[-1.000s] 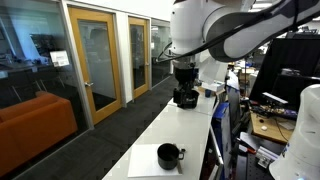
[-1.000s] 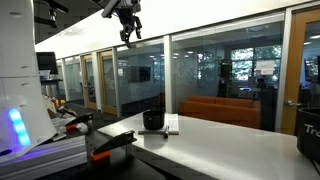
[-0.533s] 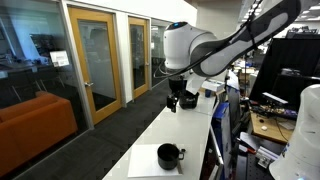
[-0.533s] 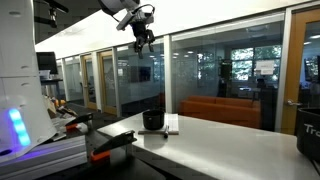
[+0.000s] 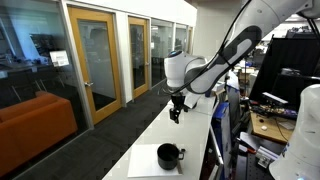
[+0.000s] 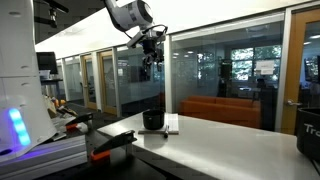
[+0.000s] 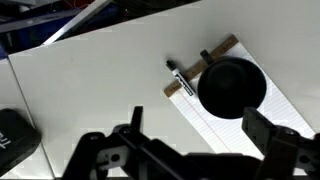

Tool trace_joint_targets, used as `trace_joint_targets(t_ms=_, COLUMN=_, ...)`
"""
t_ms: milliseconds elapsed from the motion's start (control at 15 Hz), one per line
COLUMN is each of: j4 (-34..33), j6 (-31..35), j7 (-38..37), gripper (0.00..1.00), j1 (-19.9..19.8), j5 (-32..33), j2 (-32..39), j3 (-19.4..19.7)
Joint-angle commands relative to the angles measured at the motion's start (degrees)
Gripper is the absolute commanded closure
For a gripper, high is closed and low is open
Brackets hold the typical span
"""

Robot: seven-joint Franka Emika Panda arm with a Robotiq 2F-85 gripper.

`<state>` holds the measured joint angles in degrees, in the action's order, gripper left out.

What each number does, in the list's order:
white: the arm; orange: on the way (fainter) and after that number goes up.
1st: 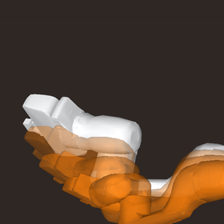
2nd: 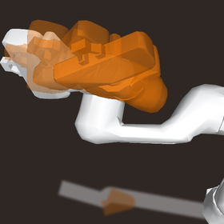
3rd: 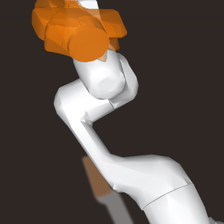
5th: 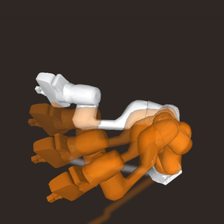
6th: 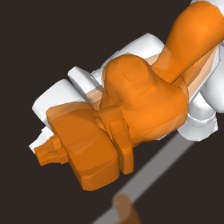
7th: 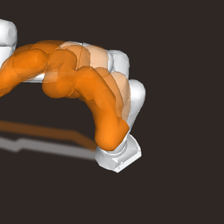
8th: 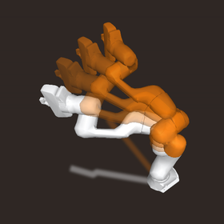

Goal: Pick up the marker and put it in the cup

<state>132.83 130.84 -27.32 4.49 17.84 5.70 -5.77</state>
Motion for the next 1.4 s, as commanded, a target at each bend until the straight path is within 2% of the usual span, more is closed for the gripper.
trace_joint_targets(t_ms=0, j4=-0.79, j6=1.64, j7=0.74, gripper=0.0, j1=-0.22, j5=0.05, j2=3.33, j3=2.88)
trace_joint_targets(t_ms=400, j4=-2.32, j6=1.43, j7=1.15, gripper=0.0, j1=-0.43, j5=0.14, j2=10.06, j3=8.0)
trace_joint_targets(t_ms=733, j4=-4.17, j6=-0.07, j7=7.89, gripper=0.0, j1=-0.54, j5=-0.86, j2=12.7, j3=8.59)
trace_joint_targets(t_ms=933, j4=-5.34, j6=-1.71, j7=15.06, gripper=0.0, j1=-1.04, j5=-1.29, j2=13.44, j3=8.06)
trace_joint_targets(t_ms=1000, j4=-5.78, j6=-2.76, j7=15.3, gripper=0.0, j1=-0.67, j5=-0.43, j2=13.59, j3=8.43)
trace_joint_targets(t_ms=1067, j4=-3.9, j6=0.04, j7=12.6, gripper=0.0, j1=-0.3, j5=-0.5, j2=12.71, j3=8.72)
trace_joint_targets(t_ms=1333, j4=-4.49, j6=-1.06, j7=14.08, gripper=0.0, j1=-0.38, j5=-0.45, j2=12.87, j3=8.64)
